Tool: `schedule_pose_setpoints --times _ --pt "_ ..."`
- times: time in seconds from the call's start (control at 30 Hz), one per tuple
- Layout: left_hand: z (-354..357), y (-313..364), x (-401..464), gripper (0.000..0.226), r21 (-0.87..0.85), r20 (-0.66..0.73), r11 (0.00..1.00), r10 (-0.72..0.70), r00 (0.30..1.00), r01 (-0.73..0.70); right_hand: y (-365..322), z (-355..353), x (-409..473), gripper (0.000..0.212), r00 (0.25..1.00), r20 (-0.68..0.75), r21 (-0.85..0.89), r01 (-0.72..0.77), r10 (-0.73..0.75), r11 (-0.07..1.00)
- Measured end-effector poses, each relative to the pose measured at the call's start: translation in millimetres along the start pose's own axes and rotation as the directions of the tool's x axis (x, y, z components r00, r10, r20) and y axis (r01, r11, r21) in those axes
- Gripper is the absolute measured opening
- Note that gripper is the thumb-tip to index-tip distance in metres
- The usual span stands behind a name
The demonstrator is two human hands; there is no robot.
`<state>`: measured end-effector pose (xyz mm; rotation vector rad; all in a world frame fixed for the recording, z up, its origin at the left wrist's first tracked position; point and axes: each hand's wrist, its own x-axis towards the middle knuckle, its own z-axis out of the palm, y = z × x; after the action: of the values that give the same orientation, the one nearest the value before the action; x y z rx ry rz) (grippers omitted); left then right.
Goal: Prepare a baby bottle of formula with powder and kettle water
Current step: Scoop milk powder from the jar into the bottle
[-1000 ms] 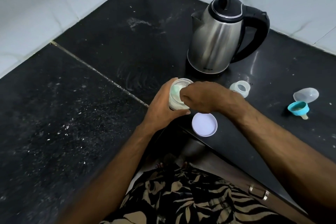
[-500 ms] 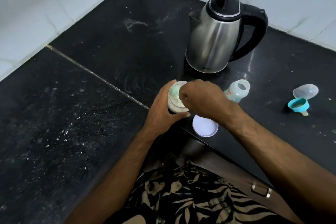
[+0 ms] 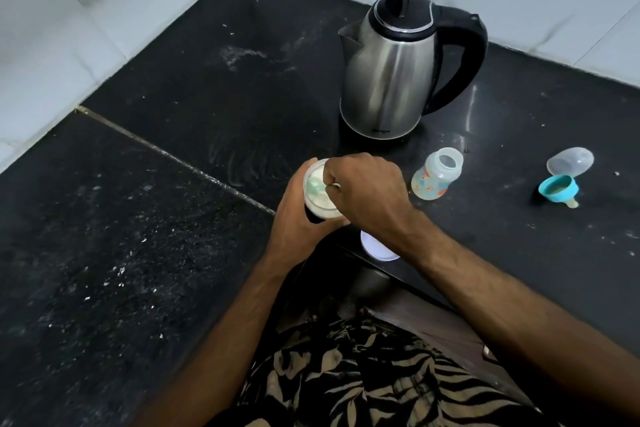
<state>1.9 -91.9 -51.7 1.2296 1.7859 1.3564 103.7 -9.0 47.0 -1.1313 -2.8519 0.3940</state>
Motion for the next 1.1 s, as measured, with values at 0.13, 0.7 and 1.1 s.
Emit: schedule_pose_setpoints --times 0.13,0.7,1.1 --pt "0.9 3.4 2.8 0.065 -0.03 0.046 0.999 -0.043 0.998 0.044 -2.1 4.8 -0.5 0.02 1.0 0.016 -0.011 -0.006 0.006 1.0" --pt "-3.0 -2.5 1.0 0.094 -0.017 -0.015 1.0 0.024 1.0 -0.025 27.8 -6.4 -5.0 0.01 0.982 0.003 0.642 -0.146 0.188 0.753" --pt "-2.6 -1.6 6.1 0.098 0.011 -0.026 1.0 -0.007 1.0 0.008 48.6 -12.4 0.8 0.022 0.981 -0.032 0.662 -0.123 0.192 0.74"
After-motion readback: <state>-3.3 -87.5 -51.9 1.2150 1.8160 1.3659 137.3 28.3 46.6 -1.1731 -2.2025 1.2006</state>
